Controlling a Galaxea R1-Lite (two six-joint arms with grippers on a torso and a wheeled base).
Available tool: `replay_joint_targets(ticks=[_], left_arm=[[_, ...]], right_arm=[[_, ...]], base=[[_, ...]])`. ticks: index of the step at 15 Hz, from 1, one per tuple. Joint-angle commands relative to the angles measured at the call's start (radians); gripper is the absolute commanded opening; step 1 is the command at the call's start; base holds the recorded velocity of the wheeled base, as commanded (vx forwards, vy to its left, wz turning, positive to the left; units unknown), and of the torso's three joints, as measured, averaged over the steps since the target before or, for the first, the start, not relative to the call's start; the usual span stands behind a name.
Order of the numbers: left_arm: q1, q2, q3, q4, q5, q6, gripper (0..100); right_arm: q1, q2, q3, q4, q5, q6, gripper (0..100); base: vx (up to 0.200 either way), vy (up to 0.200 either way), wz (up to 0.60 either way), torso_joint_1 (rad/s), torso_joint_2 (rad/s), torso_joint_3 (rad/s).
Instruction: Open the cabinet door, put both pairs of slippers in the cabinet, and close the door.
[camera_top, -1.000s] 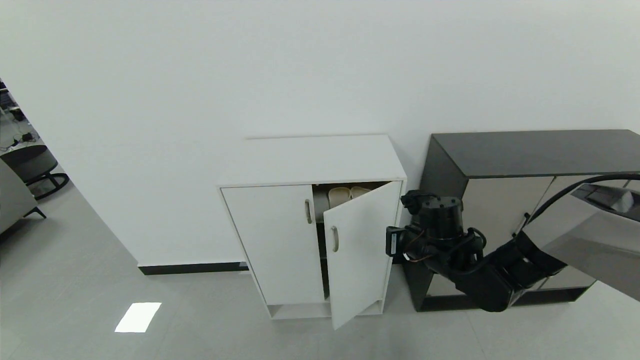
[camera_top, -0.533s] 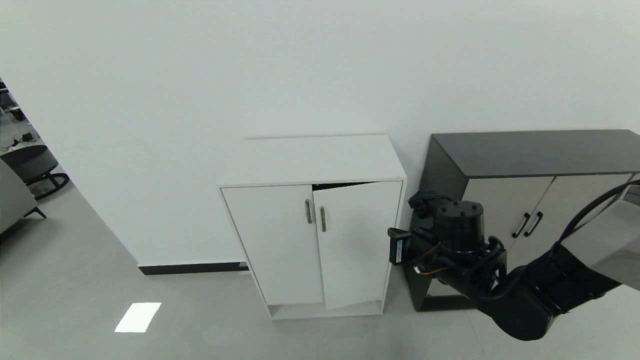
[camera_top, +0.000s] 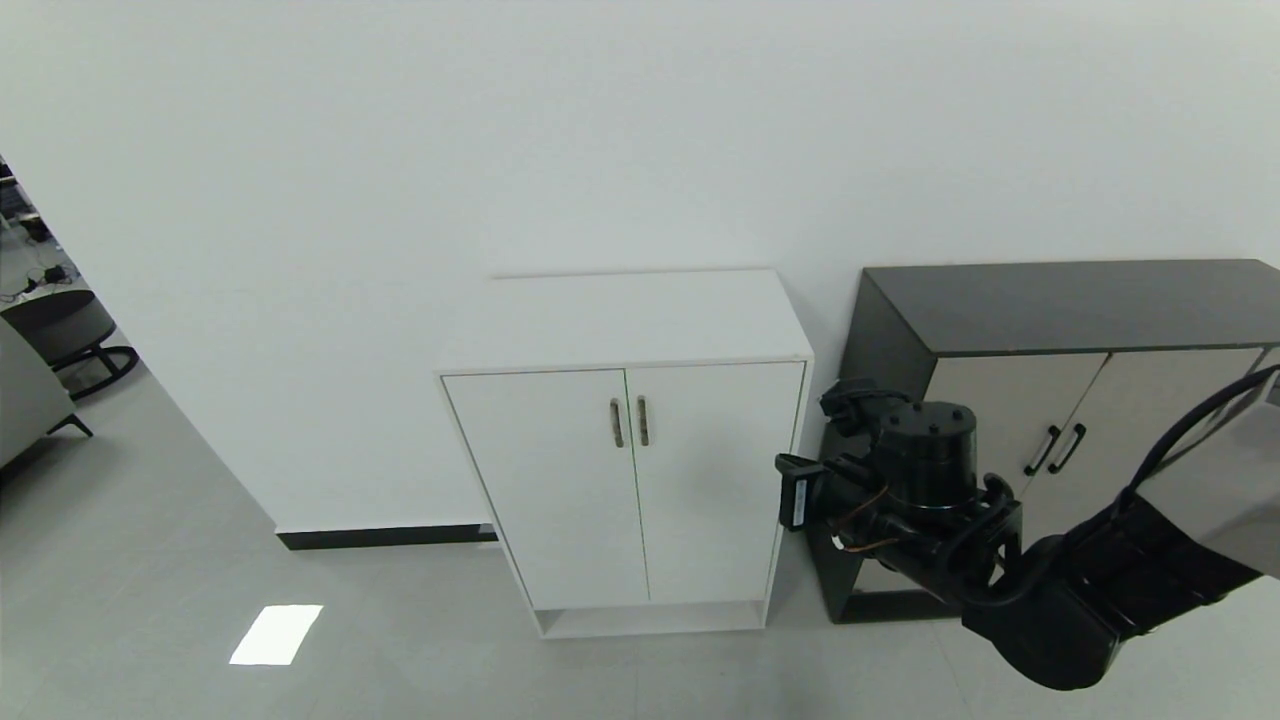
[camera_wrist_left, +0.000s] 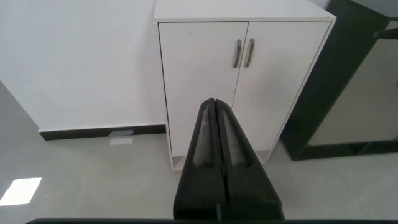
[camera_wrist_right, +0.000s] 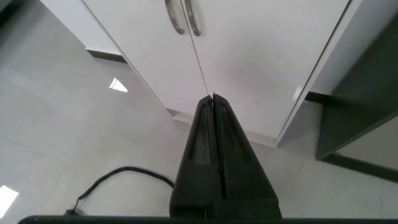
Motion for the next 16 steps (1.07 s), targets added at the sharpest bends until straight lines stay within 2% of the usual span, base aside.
replay_joint_targets(ticks=[1, 5, 9, 16], left_arm=[[0.000, 0.001, 0.000, 0.000, 0.000, 0.000, 0], [0.000, 0.001, 0.000, 0.000, 0.002, 0.000, 0], [0.000, 0.001, 0.000, 0.000, 0.000, 0.001, 0], [0.000, 0.001, 0.000, 0.000, 0.000, 0.000, 0]], right_arm=[[0.000, -0.002, 0.003, 0.000, 0.000, 0.000, 0], [-0.024, -0.005, 0.019, 0.000, 0.003, 0.006, 0], [-0.033, -0.007, 0.057, -0.053, 0.003, 0.007, 0], [-0.033, -0.025, 0.094, -0.064, 0.000, 0.001, 0]], base=[[0.000, 0.000, 0.00, 0.000, 0.00, 0.000], [0.000, 0.000, 0.00, 0.000, 0.00, 0.000], [0.200, 0.000, 0.00, -0.004, 0.00, 0.002], [0.000, 0.000, 0.00, 0.000, 0.00, 0.000]])
